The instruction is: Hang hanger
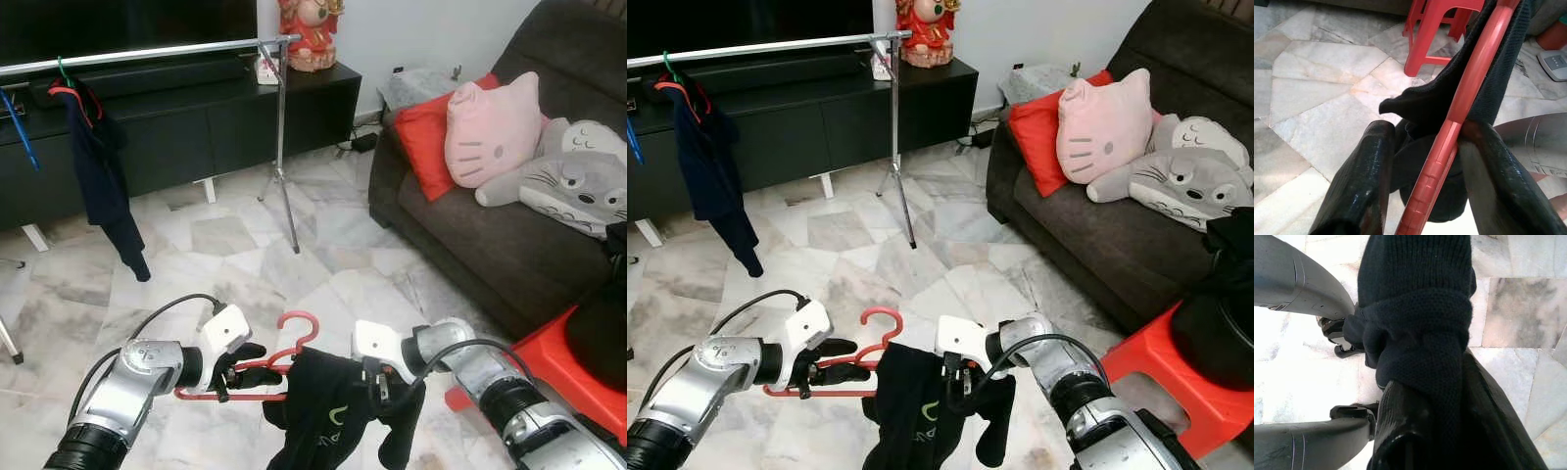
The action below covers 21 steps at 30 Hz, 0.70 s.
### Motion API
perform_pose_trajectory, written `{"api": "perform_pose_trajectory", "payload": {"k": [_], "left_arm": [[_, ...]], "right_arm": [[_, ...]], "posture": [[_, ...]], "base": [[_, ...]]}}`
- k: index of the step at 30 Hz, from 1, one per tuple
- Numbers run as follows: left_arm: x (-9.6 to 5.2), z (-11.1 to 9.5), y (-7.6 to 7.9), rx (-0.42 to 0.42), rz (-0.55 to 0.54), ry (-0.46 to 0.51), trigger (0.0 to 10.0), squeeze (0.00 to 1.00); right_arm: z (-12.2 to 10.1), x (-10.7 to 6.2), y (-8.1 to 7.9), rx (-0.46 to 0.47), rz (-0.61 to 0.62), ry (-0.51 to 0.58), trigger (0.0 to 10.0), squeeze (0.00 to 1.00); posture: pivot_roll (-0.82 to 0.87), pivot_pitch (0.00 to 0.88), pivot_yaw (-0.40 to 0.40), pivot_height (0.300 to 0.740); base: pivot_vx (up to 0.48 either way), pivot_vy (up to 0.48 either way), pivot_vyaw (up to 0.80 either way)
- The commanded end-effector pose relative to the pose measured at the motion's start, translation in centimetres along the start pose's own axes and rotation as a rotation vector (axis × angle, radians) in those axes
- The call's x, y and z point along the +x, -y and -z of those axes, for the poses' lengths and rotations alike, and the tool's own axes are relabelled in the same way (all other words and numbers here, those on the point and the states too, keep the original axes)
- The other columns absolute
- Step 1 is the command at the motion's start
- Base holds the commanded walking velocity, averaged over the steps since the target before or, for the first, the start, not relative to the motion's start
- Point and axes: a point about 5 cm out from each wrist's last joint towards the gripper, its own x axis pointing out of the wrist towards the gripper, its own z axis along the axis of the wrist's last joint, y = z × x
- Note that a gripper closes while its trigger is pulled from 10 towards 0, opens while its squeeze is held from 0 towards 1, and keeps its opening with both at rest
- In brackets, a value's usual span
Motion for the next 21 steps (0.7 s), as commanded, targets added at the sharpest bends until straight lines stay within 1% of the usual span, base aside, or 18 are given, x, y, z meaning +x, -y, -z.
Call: {"api": "perform_pose_trajectory", "payload": {"k": [1, 9, 21], "left_arm": [[0.20, -0.31, -0.20, 0.023, -0.005, -0.003, 0.0, 0.00], [0.44, -0.59, -0.15, 0.022, 0.003, 0.015, 0.0, 0.00], [0.20, -0.95, -0.43, 0.019, -0.002, 0.040, 0.0, 0.00]], "right_arm": [[-0.58, -0.44, 0.53, -0.023, 0.017, 0.023, 10.0, 0.00], [-0.68, -0.35, 0.56, -0.024, 0.011, 0.022, 10.0, 0.00], [-0.60, -0.32, 0.52, -0.040, -0.007, 0.000, 10.0, 0.00]], "posture": [[0.02, 0.000, -0.076, 0.740], [0.02, 0.000, -0.077, 0.740], [0.02, 0.000, -0.081, 0.740]], "base": [[0.000, 0.000, 0.00], [0.000, 0.000, 0.00], [0.000, 0.000, 0.00]]}}
